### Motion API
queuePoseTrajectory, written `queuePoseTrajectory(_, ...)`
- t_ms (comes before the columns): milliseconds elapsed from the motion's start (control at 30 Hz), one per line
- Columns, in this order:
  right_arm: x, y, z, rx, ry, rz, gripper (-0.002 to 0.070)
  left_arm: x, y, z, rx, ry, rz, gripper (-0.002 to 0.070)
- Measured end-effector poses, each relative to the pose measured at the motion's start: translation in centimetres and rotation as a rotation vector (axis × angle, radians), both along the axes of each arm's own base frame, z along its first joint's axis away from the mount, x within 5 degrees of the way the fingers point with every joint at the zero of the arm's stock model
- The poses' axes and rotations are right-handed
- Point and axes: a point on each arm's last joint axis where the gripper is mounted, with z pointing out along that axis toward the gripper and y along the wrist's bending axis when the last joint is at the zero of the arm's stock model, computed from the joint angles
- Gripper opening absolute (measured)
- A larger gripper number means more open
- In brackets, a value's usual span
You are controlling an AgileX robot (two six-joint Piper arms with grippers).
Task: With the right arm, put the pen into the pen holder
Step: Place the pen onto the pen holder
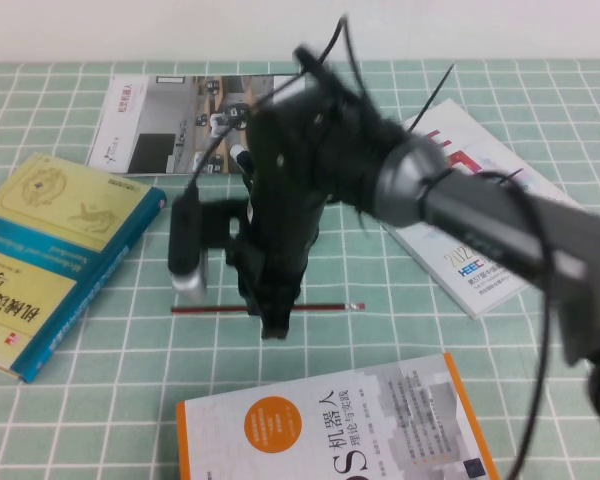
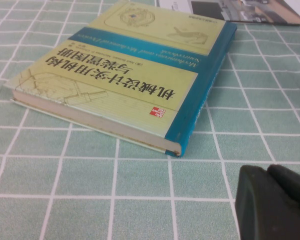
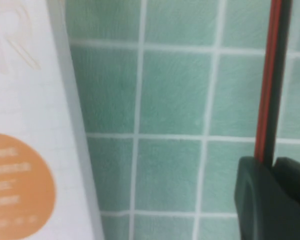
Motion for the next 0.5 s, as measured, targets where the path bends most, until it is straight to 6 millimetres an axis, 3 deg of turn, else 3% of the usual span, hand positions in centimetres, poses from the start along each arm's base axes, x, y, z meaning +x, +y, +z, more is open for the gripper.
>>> queuePoseTrajectory(500,-3.2,-2.5,10.8,0.241,-0.083,-0.102,0.0011,0.0,0.0,0.0,0.0,0.0,0.0,-0.0004)
